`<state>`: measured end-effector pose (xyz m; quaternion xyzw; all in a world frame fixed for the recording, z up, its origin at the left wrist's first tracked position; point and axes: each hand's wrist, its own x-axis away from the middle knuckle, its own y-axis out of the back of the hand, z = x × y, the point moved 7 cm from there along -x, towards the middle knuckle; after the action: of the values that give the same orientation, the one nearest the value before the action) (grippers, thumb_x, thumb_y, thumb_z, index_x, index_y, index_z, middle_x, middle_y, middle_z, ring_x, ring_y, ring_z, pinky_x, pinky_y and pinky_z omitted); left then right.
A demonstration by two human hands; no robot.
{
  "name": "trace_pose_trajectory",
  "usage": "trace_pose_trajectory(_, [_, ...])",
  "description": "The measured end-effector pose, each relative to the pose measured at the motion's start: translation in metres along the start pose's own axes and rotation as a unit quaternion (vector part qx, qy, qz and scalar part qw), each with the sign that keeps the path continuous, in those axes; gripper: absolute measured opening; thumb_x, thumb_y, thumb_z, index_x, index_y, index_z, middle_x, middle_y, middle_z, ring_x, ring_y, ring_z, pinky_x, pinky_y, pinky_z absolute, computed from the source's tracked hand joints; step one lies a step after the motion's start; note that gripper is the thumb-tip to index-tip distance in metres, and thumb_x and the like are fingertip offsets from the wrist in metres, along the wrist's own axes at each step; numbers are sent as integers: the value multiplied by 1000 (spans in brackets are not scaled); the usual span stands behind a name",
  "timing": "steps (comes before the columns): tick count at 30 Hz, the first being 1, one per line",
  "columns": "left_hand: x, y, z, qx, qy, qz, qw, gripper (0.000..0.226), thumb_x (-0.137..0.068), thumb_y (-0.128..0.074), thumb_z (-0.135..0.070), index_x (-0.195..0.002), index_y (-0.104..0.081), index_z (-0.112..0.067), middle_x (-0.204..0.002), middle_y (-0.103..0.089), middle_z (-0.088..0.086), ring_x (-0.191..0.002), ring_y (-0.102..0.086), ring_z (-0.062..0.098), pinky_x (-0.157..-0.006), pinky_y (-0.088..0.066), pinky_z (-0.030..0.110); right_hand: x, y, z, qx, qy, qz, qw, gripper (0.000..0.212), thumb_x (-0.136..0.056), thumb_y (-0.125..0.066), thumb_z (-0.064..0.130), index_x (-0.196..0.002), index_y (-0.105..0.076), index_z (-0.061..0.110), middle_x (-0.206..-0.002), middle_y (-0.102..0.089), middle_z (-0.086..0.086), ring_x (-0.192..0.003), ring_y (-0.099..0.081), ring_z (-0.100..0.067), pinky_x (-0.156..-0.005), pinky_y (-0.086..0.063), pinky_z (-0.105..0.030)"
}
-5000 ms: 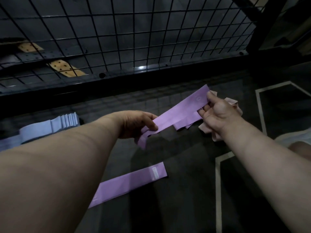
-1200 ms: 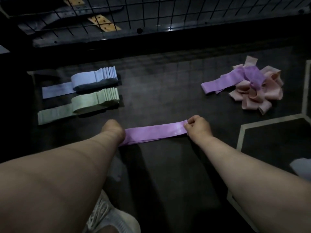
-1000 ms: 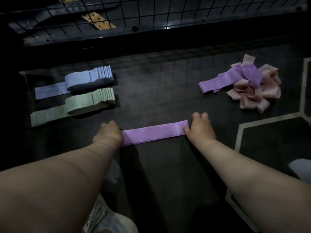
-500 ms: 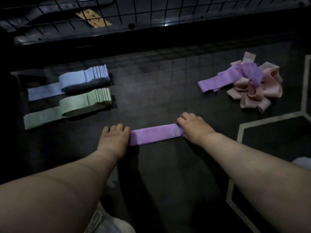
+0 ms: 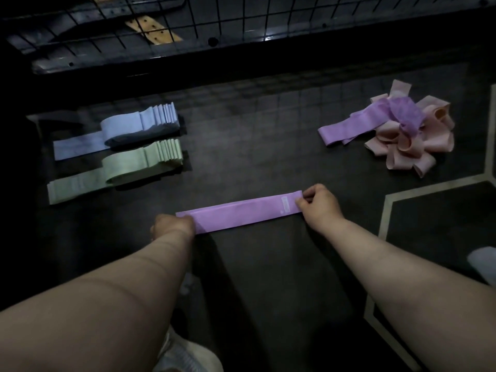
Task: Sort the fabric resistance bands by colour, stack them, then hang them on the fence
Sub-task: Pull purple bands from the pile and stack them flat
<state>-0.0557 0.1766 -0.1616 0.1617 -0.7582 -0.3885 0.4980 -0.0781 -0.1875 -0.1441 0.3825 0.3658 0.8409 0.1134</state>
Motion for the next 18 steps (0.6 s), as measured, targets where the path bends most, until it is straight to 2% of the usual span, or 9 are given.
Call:
trace_pose_trajectory(4, [-7,-3,4,24,38,-13,999,40,-80,-66,-16,-116,-64,1,-120,-63,22,-107,-63,41,-95,-53,44,1,1,4,-1,-11,-3,1000,20,-92,-65,18,-109,-60,9,-107,-67,-11,-99,-63,-24,-84,-44,-26])
trace_pose_trajectory(9, [3,-5,-3,103,2,4,995,32,-84,-64,-3,-115,-64,3,-114,-65,19,-104,-64,34,-92,-49,34,0,-2,1,-12,-28,7,1000,25,-90,-68,17,-112,-60,8,-105,-68,-11,-101,-64,-25,-85,-44,-26])
trace_pose_trajectory(14, [-3,-6,-3,66,-19,11,998,33,-83,-62,0,-115,-68,3,-114,-68,22,-106,-65,38,-98,-51,41,1,-5,0,-3,-30,30,999,22,-89,-71,19,-107,-62,10,-101,-67,-9,-97,-64,-24,-80,-43,-25])
trace_pose_trajectory(18, [-4,-6,-6,7,-3,6,1000,39,-89,-59,-10,-124,-58,6,-127,-59,26,-118,-57,41,-102,-47,40,2,-6,0,2,-28,27,999,20,-89,-70,20,-104,-60,13,-108,-67,-11,-99,-63,-25,-84,-45,-28])
